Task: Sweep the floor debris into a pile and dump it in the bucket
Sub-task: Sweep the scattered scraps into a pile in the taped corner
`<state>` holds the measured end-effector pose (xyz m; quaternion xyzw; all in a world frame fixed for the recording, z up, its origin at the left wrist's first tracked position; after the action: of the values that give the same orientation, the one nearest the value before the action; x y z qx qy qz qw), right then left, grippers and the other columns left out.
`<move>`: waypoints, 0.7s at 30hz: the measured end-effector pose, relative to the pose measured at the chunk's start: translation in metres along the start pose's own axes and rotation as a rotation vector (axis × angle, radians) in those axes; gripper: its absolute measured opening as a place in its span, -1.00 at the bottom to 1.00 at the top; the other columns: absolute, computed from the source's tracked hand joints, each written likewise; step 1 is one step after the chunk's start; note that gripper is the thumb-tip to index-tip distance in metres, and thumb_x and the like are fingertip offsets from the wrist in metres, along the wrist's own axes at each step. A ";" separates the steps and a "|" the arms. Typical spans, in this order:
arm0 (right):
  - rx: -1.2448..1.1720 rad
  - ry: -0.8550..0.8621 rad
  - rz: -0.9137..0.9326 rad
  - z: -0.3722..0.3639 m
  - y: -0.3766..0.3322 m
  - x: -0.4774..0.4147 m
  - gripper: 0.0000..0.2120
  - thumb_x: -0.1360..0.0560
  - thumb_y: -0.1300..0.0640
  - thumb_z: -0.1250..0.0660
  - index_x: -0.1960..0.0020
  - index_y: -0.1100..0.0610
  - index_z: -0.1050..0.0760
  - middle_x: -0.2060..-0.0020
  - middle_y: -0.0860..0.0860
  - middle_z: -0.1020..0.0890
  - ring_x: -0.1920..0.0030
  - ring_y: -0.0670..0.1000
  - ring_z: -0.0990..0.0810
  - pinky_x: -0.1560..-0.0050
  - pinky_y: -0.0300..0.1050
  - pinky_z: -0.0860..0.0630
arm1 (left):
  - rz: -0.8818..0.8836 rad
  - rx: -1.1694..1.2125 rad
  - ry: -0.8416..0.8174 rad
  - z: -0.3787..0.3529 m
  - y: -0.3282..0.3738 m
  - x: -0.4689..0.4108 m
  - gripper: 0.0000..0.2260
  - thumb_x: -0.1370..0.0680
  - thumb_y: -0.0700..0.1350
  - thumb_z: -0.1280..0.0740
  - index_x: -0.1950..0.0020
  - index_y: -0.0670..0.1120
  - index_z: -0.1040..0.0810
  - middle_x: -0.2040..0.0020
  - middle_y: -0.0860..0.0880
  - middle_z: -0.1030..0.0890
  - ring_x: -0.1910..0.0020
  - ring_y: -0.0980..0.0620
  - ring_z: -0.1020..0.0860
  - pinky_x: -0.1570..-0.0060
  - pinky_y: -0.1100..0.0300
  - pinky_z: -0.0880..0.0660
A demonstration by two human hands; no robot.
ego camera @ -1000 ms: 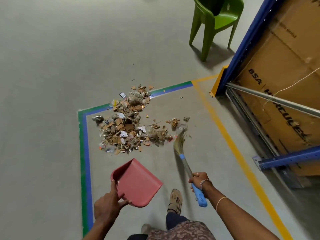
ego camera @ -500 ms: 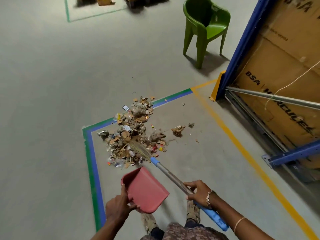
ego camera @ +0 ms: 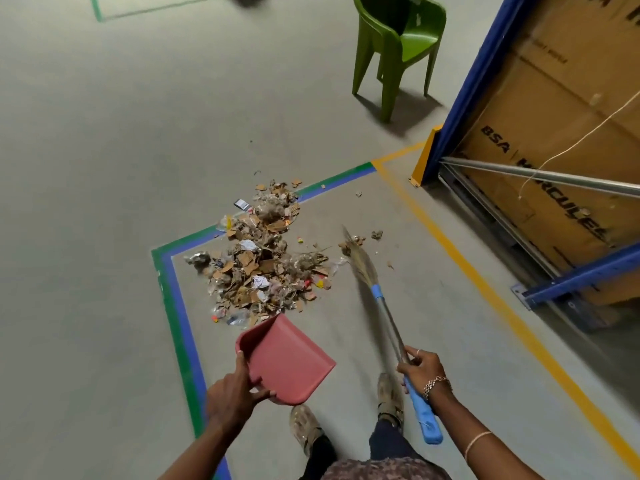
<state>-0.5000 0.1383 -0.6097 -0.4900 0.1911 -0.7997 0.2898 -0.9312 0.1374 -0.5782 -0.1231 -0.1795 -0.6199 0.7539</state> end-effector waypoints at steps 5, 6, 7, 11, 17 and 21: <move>-0.093 0.155 -0.123 -0.010 0.004 -0.034 -0.65 -0.36 0.29 -0.49 -0.13 0.11 -0.62 0.37 0.10 -0.67 0.42 0.11 -0.67 0.23 0.12 -0.68 | 0.020 -0.017 0.018 -0.001 -0.017 -0.004 0.13 -0.21 0.63 -0.21 -0.62 0.09 -0.02 0.19 0.03 -0.69 0.24 -0.02 -0.67 0.44 0.16 -0.36; -0.108 0.169 -0.142 -0.011 0.001 -0.043 -0.66 -0.36 0.31 -0.48 -0.11 0.10 -0.61 0.41 0.10 -0.66 0.45 0.10 -0.66 0.28 0.10 -0.68 | 0.031 -0.015 0.023 0.001 -0.019 -0.004 0.12 -0.20 0.63 -0.21 -0.62 0.08 -0.04 0.21 0.03 -0.69 0.26 -0.04 -0.66 0.45 0.16 -0.34; -0.107 0.167 -0.161 -0.011 -0.002 -0.051 -0.63 -0.35 0.33 -0.48 -0.14 0.17 -0.61 0.42 0.12 -0.65 0.47 0.11 -0.65 0.34 0.07 -0.67 | 0.034 -0.021 0.031 0.004 -0.022 -0.004 0.13 -0.20 0.63 -0.22 -0.62 0.07 -0.07 0.21 0.02 -0.69 0.27 -0.05 -0.66 0.45 0.16 -0.32; 0.008 0.052 -0.205 -0.003 0.019 -0.092 -0.75 -0.29 0.35 -0.50 0.04 0.27 -0.66 0.39 0.22 -0.66 0.47 0.17 -0.63 0.32 0.19 -0.66 | 0.020 -0.027 0.017 0.013 -0.025 -0.006 0.13 -0.18 0.63 -0.22 -0.61 0.05 -0.11 0.23 0.02 -0.69 0.29 -0.07 -0.66 0.48 0.15 -0.30; 0.245 -0.135 -0.097 0.000 0.006 -0.049 -0.64 -0.33 0.35 -0.45 -0.08 0.07 -0.62 0.39 0.16 -0.68 0.46 0.12 -0.61 0.42 -0.08 -0.55 | 0.013 -0.004 -0.002 0.022 -0.022 -0.005 0.10 -0.20 0.61 -0.26 -0.58 0.06 -0.11 0.24 0.02 -0.69 0.31 -0.07 -0.66 0.52 0.19 -0.26; 0.224 -0.206 0.013 -0.008 -0.004 -0.022 -0.47 -0.32 0.34 -0.50 -0.28 0.17 -0.58 0.33 0.11 -0.69 0.46 0.02 -0.60 0.34 -0.07 -0.57 | -0.004 0.003 -0.015 0.027 -0.020 -0.008 0.06 -0.23 0.61 -0.26 -0.55 0.04 -0.15 0.20 0.00 -0.69 0.26 -0.09 -0.66 0.45 0.14 -0.40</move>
<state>-0.5007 0.1556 -0.6263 -0.5326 0.0733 -0.7597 0.3658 -0.9550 0.1521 -0.5579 -0.1261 -0.1864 -0.6199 0.7517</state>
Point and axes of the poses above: each hand's wrist, its own x-axis away from the middle knuckle, its own z-axis out of the back of the hand, y = z × x, the point moved 5 cm from there along -x, towards the middle knuckle
